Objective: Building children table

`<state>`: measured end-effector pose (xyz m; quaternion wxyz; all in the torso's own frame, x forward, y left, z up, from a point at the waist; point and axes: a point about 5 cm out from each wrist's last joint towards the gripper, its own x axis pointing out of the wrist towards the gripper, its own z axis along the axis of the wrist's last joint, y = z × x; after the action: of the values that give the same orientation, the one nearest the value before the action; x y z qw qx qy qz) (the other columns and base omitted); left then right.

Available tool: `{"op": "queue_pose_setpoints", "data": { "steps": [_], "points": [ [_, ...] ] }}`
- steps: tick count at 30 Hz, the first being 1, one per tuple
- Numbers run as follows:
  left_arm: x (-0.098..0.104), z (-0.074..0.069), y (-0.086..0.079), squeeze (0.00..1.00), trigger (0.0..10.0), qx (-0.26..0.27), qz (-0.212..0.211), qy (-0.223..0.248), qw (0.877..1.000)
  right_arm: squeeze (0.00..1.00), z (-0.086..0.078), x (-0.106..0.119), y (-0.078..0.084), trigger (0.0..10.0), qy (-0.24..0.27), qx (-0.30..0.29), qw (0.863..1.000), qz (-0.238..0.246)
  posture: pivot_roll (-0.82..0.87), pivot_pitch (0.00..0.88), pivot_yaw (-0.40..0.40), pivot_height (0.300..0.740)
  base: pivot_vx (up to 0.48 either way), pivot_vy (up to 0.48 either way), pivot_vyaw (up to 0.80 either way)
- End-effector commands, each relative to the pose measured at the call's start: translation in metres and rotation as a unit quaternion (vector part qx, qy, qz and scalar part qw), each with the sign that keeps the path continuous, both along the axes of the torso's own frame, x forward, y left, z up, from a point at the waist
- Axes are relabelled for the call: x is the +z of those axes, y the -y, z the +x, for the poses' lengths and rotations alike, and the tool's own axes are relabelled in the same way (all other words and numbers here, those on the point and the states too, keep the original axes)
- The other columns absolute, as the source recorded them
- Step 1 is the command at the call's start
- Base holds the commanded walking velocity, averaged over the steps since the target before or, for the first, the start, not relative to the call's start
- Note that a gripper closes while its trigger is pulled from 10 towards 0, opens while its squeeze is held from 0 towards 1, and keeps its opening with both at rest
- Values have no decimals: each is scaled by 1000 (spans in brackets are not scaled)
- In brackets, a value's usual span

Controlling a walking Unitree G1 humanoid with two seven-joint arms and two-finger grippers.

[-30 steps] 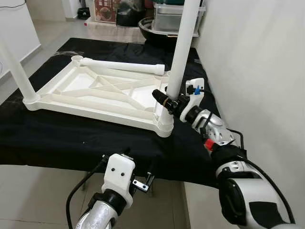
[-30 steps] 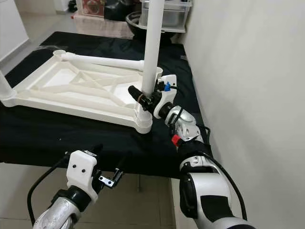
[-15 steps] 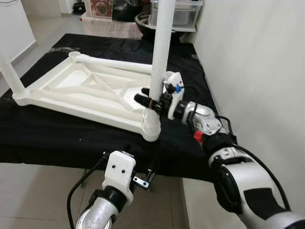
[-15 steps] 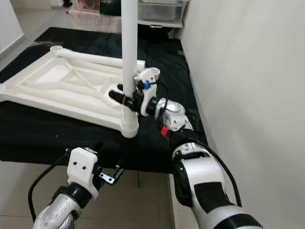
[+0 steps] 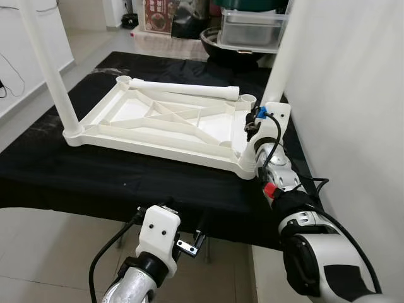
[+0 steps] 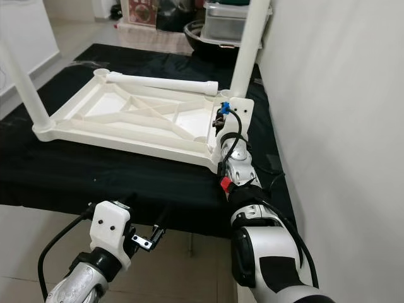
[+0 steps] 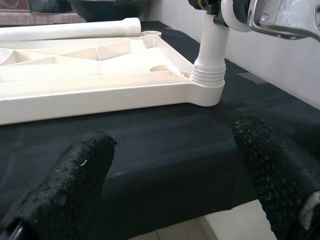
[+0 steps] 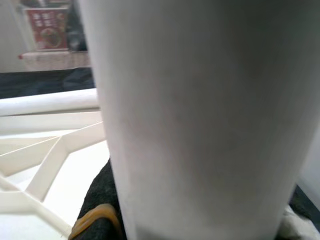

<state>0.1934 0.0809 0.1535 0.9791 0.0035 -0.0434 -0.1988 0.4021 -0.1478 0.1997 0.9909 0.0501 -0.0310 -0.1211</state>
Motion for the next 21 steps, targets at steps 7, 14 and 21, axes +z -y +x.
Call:
{"op": "queue_pose_setpoints", "data": {
  "steps": [7, 14, 21],
  "points": [
    [-2, 0, 0, 0, 10000, -3, 7, -1, 1000, 1000, -3, 3, -23, 10000, 67, 72, 995, 14, 111, 77, -91, 740, 0, 0, 0],
    [-1, 2, 0, 0, 10000, -1, 5, 0, 1000, 0, -5, 11, -31, 10000, 90, 340, 931, 98, 108, 84, -88, 740, 0, 0, 0],
    [-1, 3, 0, 0, 10000, -2, 6, 0, 1000, 0, -21, -4, -33, 10000, 15, 595, 802, 49, 111, 88, -97, 740, 0, 0, 0]
  ]
}}
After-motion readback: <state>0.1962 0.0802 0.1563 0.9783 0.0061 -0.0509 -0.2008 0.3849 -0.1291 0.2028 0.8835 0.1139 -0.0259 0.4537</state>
